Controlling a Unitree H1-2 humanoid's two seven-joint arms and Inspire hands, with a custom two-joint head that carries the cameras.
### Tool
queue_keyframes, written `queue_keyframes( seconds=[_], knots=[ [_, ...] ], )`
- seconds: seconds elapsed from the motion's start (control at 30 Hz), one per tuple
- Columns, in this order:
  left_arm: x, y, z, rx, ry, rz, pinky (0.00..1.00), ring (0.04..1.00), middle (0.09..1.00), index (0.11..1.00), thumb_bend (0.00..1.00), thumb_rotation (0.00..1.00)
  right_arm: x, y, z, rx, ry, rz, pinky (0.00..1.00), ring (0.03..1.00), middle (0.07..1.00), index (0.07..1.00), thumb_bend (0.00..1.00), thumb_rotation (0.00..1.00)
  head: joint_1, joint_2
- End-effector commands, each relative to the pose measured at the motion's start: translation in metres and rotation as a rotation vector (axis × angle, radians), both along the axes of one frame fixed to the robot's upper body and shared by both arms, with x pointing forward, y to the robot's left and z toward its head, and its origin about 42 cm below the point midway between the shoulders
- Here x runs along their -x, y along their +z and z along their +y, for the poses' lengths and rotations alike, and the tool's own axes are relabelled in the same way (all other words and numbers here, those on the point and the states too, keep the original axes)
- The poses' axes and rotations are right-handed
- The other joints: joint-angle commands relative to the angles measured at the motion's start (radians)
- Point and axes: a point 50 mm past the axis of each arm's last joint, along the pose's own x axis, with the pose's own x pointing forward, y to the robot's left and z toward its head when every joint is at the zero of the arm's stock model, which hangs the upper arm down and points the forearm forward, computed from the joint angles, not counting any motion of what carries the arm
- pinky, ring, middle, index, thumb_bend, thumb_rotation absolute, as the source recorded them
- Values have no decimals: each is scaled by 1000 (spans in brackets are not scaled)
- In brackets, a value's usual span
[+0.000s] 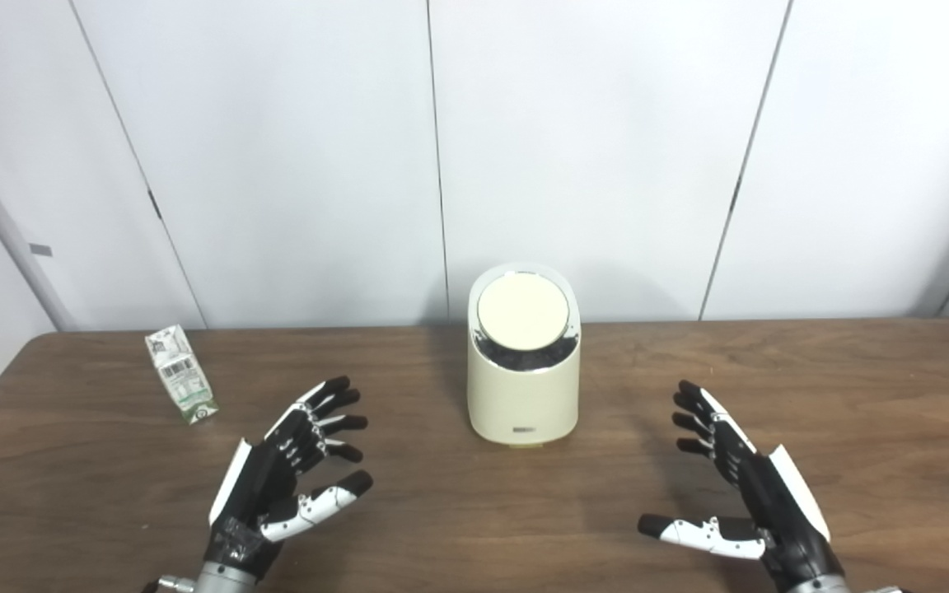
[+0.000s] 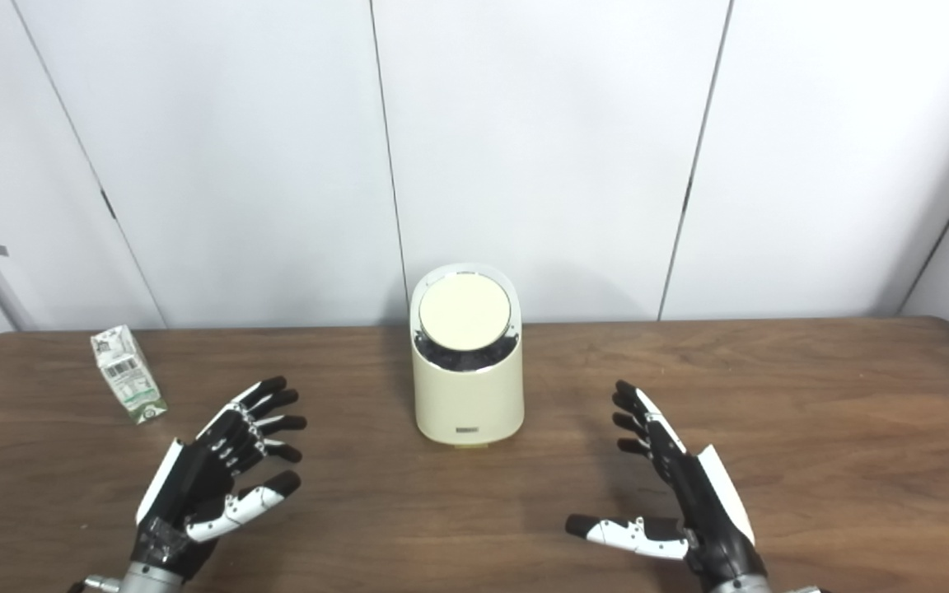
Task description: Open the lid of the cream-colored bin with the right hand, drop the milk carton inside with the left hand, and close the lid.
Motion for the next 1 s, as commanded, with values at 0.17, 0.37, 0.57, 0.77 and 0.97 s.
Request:
queue_keyframes(
  seconds=[0.17, 0.37, 0.57, 0.77, 0.97],
  knots=[
    [0, 0, 0, 11, -2, -16, 580, 752, 848, 889, 735, 207, -4, 20, 5, -16, 21, -99, 806, 883, 916, 936, 768, 214, -2, 0],
    [1, 0, -1, 15, -5, -14, 578, 749, 843, 886, 735, 204, -4, 20, 6, -14, 22, -95, 809, 887, 920, 939, 765, 214, -3, 0],
    [0, -2, 0, 22, -2, -9, 588, 750, 840, 887, 745, 212, -5, 21, 7, -15, 22, -98, 812, 889, 918, 936, 766, 218, 3, -2],
    [-2, -3, 1, 13, 1, -6, 591, 754, 840, 884, 736, 206, -18, 42, 19, 1, 41, -140, 790, 878, 918, 929, 773, 266, -8, -14],
    [-4, -6, 1, 10, 0, -7, 587, 746, 840, 884, 735, 202, -41, 81, 23, 59, 56, -194, 751, 875, 915, 933, 795, 248, -31, -26]
  ],
)
